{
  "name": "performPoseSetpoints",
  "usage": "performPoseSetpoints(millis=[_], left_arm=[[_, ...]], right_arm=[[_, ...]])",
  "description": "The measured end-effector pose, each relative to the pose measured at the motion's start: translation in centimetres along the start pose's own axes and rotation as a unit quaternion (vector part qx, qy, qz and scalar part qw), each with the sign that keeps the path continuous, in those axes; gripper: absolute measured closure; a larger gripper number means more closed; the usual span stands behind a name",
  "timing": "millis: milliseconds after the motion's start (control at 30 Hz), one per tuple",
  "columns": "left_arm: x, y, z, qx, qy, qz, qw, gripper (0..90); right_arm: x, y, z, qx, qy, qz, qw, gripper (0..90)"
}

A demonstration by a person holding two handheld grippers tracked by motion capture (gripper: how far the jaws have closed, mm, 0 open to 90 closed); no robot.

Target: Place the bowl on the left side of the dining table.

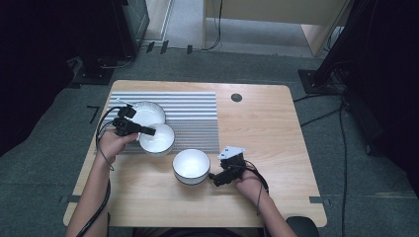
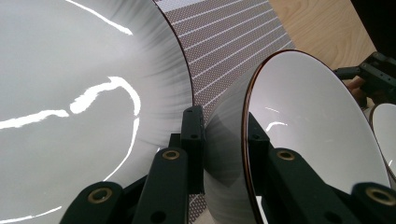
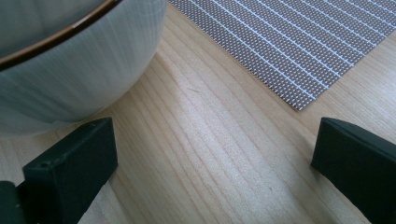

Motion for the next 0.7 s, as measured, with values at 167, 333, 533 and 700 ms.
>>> performPoseSetpoints(millis=[167,333,533,700], left_arm=[[-0.5,0.1,-0.3,-0.004,0.002,0.006,1.0000,76.7],[-0.7,0.2,-0.5,-0.005,0.004,0.007,1.0000,76.6],[-1.0,0.5,-0.8,-0.008,0.005,0.010,0.9999,76.5],[-1.3,0.6,-1.0,-0.007,0.005,0.016,0.9998,76.5]], right_arm=[[0.0,0.0,0.0,0.000,0.000,0.000,1.0000,0.0],[0.0,0.0,0.0,-0.001,0.000,0.000,1.0000,0.0],[0.0,0.0,0.0,-0.001,0.000,0.000,1.0000,0.0],[0.0,0.0,0.0,-0.001,0.000,0.000,1.0000,0.0]])
Point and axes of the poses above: each handheld gripper's, and its own axes: x roughly forward along the jaws, y roughly out of its top, z roughly to its right, the point moved 2 cm from there along x, roughly forward along the jaws, and after that the axes turned 7 degrees about y, right-handed, at the moved point
